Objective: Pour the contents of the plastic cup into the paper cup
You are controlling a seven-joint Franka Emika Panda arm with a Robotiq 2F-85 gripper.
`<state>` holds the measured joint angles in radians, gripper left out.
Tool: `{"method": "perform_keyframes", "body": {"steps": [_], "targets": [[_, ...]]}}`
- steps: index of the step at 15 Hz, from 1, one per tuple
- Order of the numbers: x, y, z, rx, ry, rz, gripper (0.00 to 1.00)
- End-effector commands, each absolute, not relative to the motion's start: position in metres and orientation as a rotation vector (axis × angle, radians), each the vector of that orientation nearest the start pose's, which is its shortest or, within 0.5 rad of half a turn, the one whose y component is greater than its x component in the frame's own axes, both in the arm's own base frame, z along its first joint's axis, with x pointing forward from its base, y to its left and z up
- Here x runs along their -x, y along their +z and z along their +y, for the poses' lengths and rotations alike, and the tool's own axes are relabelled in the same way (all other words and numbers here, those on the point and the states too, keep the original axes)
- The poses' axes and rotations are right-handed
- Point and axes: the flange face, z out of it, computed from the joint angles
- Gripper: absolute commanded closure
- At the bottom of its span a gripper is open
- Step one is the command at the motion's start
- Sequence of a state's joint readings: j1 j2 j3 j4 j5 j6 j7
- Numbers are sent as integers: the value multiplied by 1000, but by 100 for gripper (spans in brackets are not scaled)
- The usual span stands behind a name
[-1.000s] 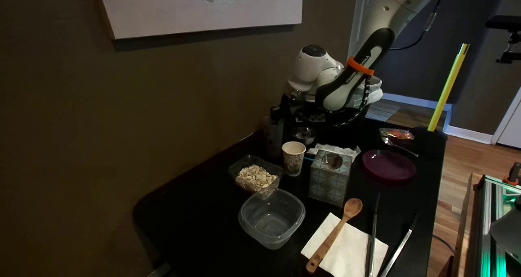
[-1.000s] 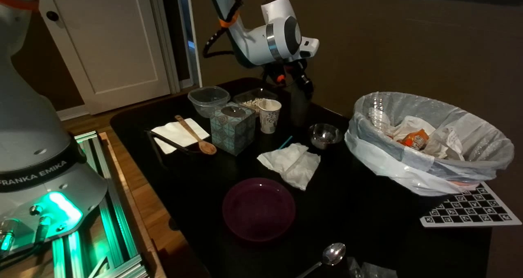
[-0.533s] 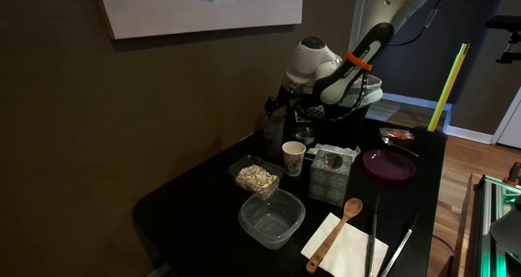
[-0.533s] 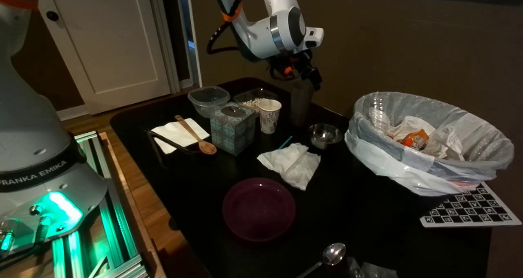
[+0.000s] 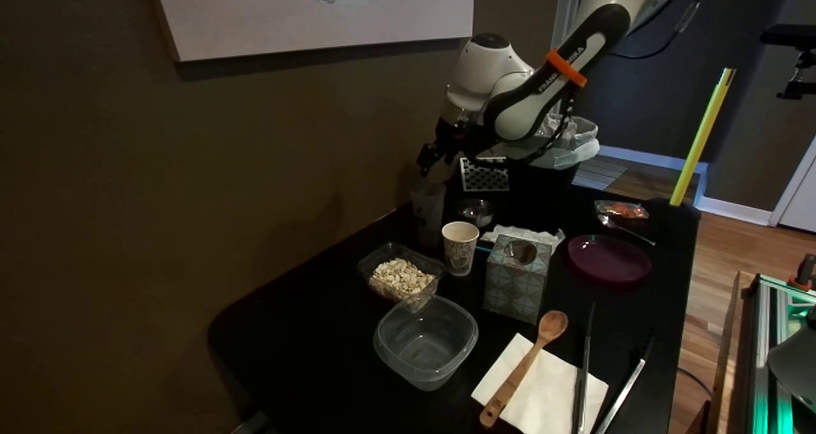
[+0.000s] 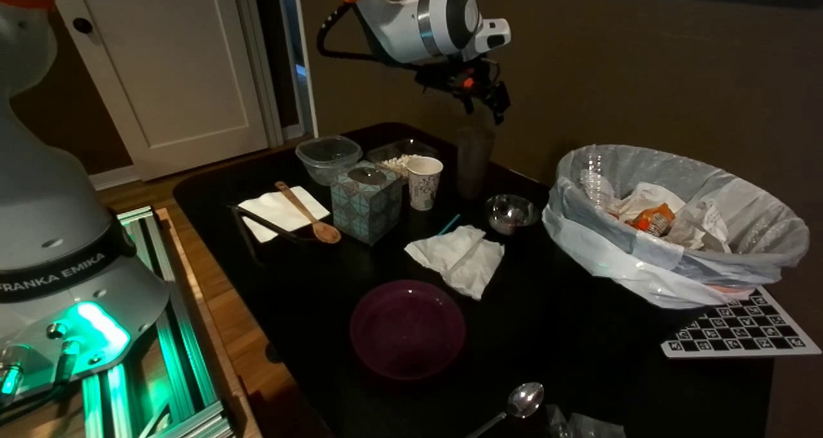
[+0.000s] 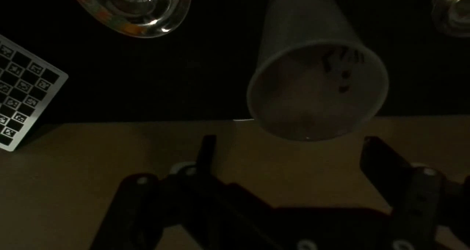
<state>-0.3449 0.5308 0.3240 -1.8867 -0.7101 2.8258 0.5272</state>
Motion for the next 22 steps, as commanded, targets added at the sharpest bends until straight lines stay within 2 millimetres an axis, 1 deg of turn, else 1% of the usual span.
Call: {"method": "perform_keyframes", "body": {"steps": [1,3,5,9,11,13,16,22], "targets": [[-645,312,-6,3184,-663,-104,0],[-640,332,-12,3185,-604,-142,0],[-631,351,-14,3183,-549,-178,0],[-607,388,-14,3202,-514,-182,0],[-595,402,-13,3217,-497,-174,0],[-582,410,-16,3229,-477,-176,0],[-563,416,-16,3198,-482,-134,0],[-533,411,-16,3155,-456,-45,0]]}}
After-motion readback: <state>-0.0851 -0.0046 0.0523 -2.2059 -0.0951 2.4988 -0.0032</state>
